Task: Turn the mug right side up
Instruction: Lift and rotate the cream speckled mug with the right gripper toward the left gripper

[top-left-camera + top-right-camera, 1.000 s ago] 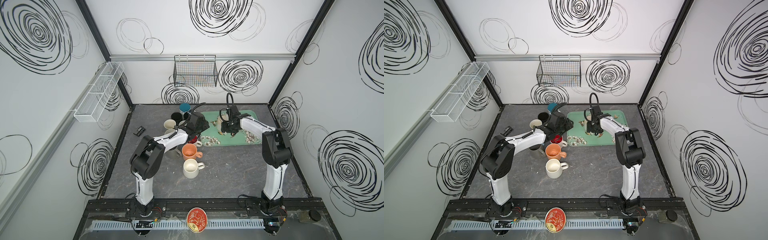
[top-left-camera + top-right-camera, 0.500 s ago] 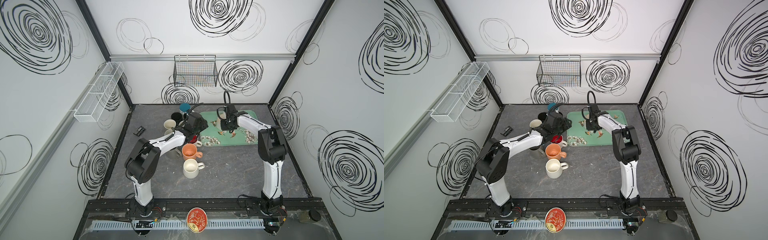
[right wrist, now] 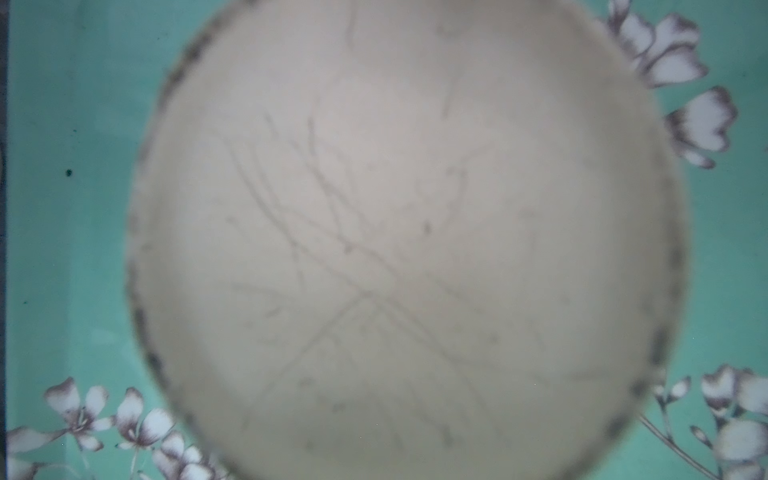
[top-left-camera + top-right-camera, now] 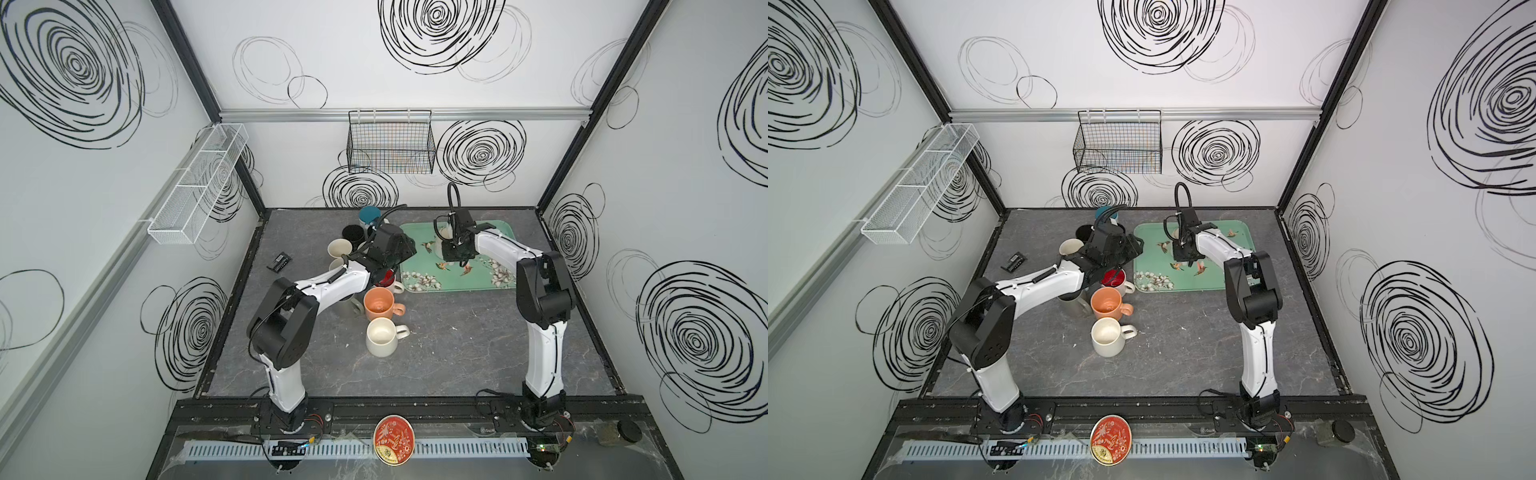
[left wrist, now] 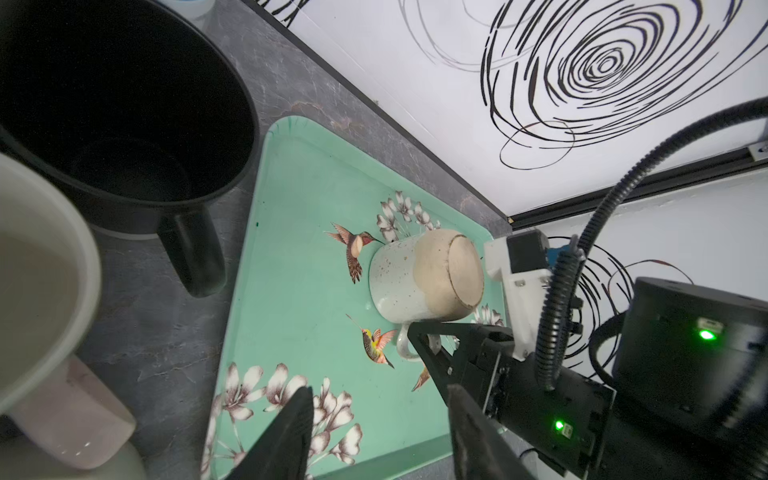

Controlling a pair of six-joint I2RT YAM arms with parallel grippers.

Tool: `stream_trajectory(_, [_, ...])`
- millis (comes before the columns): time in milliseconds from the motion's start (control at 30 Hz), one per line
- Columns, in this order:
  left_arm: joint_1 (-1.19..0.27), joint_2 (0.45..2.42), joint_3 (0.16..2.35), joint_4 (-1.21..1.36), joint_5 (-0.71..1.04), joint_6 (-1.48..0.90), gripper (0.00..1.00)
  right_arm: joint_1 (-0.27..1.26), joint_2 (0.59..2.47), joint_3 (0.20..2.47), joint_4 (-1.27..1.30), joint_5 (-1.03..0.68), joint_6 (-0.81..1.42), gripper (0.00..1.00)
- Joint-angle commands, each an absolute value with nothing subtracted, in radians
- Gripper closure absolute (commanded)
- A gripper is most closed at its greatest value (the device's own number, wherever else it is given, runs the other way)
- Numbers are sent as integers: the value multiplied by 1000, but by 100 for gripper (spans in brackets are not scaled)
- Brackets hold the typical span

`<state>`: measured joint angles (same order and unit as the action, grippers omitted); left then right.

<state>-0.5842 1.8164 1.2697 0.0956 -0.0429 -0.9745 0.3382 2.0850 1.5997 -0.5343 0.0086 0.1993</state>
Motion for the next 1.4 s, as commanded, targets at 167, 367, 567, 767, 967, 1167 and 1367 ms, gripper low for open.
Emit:
stream_trajectory(167, [-586,1744,1257,176,10,-964,46,218,1882,1446,-278,-305,436,100])
stream_trajectory(367, [-587,1713,1244,198,24,-963,46,187,1827,1404,-194,-414,531,100])
stream_trajectory(567, [-578,1667,1228,227,37,-974,46,181,1766,1404,-98,-503,591,100])
stream_trajectory(767, [-553,1614,1205,300,83,-1025,45,181,1721,1397,88,-662,664,100])
stream_trajectory(967, [-519,1600,1202,381,160,-1080,44,194,1721,1379,356,-833,802,100])
stream_trajectory(1167, [-502,1607,1219,396,203,-1105,43,238,1717,1425,416,-908,796,100])
stream_trajectory(1367, [-495,1629,1222,442,245,-1134,44,271,1716,1443,480,-966,812,100])
